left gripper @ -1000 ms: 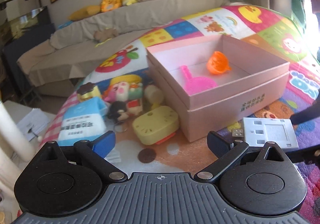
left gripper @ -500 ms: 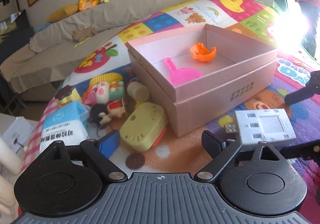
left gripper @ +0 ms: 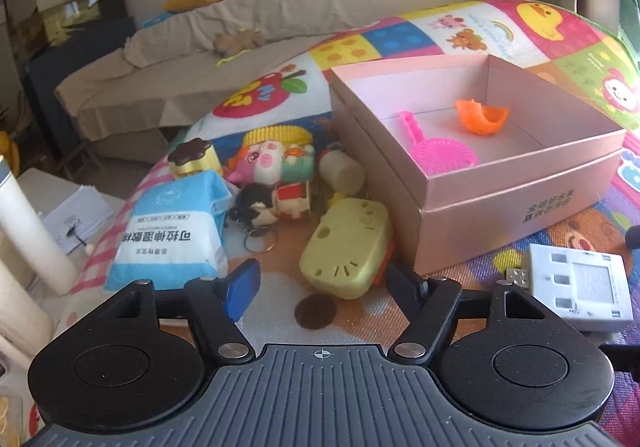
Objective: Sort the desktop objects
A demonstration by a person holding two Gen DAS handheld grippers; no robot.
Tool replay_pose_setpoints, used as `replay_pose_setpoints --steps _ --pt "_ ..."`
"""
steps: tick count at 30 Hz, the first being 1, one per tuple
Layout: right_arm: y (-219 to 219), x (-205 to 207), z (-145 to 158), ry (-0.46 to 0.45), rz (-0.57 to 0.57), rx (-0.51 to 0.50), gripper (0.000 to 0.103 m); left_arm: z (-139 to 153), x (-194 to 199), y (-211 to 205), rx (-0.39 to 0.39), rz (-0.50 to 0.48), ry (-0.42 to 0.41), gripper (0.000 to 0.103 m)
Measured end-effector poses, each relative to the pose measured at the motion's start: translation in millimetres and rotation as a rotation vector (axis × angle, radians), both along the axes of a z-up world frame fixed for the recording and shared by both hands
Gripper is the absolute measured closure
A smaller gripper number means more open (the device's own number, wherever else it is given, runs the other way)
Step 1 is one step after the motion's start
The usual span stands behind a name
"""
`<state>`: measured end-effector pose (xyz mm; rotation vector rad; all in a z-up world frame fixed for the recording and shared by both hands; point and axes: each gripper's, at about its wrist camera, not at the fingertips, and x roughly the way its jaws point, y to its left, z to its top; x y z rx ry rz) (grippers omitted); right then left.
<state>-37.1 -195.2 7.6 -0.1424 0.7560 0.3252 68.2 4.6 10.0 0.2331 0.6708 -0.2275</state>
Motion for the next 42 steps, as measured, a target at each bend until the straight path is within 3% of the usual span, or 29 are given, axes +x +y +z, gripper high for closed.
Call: replay_pose_setpoints --steps 11,18,23,25,27,30,32,33,34,36,42 --pt "1 0 0 0.000 0.000 0.000 0.000 1 2 26 0.014 0.208 -0.012 0.032" --pt "1 0 0 0.000 0.000 -0.001 0.000 3 -4 36 -0.033 0.274 0.030 0.011" --pt "3 3 3 0.029 -0.016 -0.012 0.000 20 -42 44 -0.100 0.256 0.012 0.005" --pt "6 6 16 0.058 -0.008 0.003 0.000 29 -63 52 -0.098 0.264 -0.021 0.002" --pt "12 4 41 0.003 0.039 0.044 0.000 33 -77 64 -0.067 0.304 -0.048 0.001" --pt "40 11 84 -0.074 0.128 0.042 0.000 32 -83 88 -0.015 0.409 -0.052 0.000" --pt "72 26 99 -0.084 0.190 0.018 0.001 29 -82 107 -0.023 0.467 -0.035 0.000" --pt "90 34 102 -0.094 0.219 -0.009 0.010 28 -83 118 -0.034 0.494 -0.025 0.000" --pt "107 42 102 -0.094 0.244 -0.039 0.025 26 -83 127 -0.045 0.516 -0.019 0.000" --pt "147 64 95 -0.068 0.290 -0.107 0.036 25 -86 140 -0.065 0.535 -0.017 0.000" --pt "213 128 51 -0.012 0.259 -0.307 0.038 16 -98 164 -0.107 0.552 -0.014 0.000"
